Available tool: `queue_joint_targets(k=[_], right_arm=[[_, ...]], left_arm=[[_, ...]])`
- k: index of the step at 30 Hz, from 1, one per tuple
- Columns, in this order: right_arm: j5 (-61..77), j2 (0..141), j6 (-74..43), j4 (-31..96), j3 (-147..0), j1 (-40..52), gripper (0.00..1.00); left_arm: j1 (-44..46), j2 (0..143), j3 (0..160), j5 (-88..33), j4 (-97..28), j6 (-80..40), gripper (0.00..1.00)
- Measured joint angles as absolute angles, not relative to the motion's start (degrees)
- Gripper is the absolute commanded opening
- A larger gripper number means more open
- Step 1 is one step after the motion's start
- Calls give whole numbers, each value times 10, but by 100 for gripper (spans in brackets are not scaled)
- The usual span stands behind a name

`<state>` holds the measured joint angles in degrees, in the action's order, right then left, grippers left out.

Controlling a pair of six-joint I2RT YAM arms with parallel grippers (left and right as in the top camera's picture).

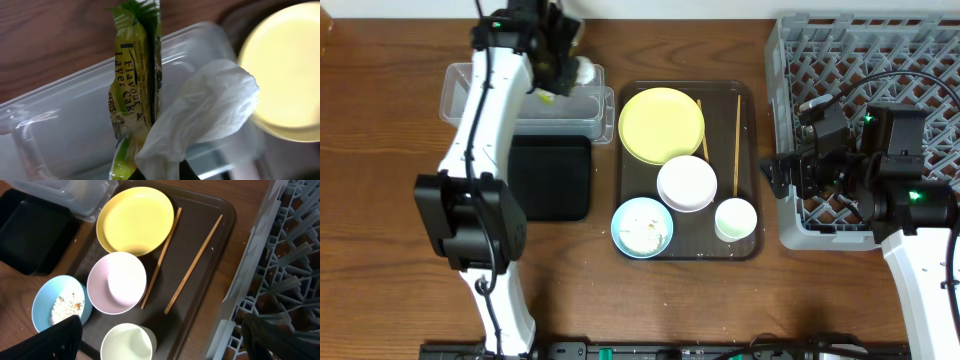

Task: Sort waste into correct bins and load items into the dishwasher rack
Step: 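Carry wrapper and tissue with left gripper into clear plastic bin, then move left gripper over tray and grasp the pale green cup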

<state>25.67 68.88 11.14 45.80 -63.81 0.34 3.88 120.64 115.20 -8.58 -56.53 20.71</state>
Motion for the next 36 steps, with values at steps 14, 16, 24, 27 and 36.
queue_joint_targets(k=[14,16,24,27,36], right_arm=[[257,689,111,457,-638,3,99],[257,689,111,456,-638,3,99],[257,689,111,456,-638,3,99],[257,689,111,456,-638,3,99],[257,689,111,456,-638,3,99]], left_arm=[[14,1243,1149,-86,-597,245,66],[14,1243,1148,-86,-598,245,68],[14,1231,1148,-86,-600,229,72],[14,1203,1148,-86,-608,217,72],[15,1113,1150,-116,-654,217,72]])
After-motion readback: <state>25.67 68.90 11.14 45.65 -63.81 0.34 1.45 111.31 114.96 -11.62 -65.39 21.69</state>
